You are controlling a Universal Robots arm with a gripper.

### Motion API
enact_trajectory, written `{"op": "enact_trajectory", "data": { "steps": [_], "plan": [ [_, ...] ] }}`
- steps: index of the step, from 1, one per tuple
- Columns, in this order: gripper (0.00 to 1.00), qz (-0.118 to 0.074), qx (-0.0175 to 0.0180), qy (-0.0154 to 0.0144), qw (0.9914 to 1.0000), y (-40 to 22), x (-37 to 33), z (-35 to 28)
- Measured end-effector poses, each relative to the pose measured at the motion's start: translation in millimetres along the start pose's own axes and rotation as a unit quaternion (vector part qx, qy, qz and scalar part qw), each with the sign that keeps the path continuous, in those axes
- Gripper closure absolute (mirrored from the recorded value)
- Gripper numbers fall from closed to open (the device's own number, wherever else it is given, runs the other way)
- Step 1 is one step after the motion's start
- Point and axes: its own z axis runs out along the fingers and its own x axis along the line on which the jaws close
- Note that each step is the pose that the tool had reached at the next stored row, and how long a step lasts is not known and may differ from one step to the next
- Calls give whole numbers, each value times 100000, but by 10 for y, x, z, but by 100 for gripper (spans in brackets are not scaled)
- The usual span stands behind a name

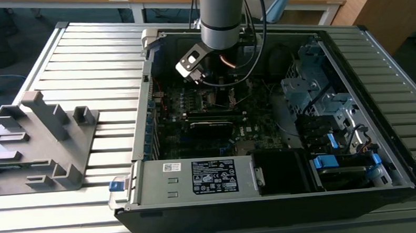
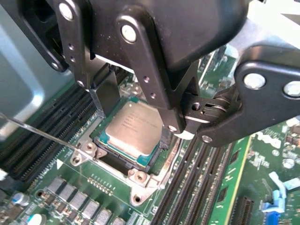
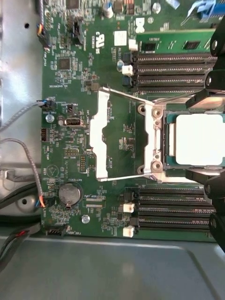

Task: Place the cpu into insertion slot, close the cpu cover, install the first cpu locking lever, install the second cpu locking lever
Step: 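Place the cpu into insertion slot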

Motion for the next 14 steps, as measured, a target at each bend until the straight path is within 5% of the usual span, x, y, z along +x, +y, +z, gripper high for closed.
{"op": "enact_trajectory", "data": {
  "steps": [5, 14],
  "plan": [
    [38, -5, 4, -8, 100000, 8, 1, -118],
    [38, -3, 0, -1, 100000, 8, 1, -119]
  ]
}}
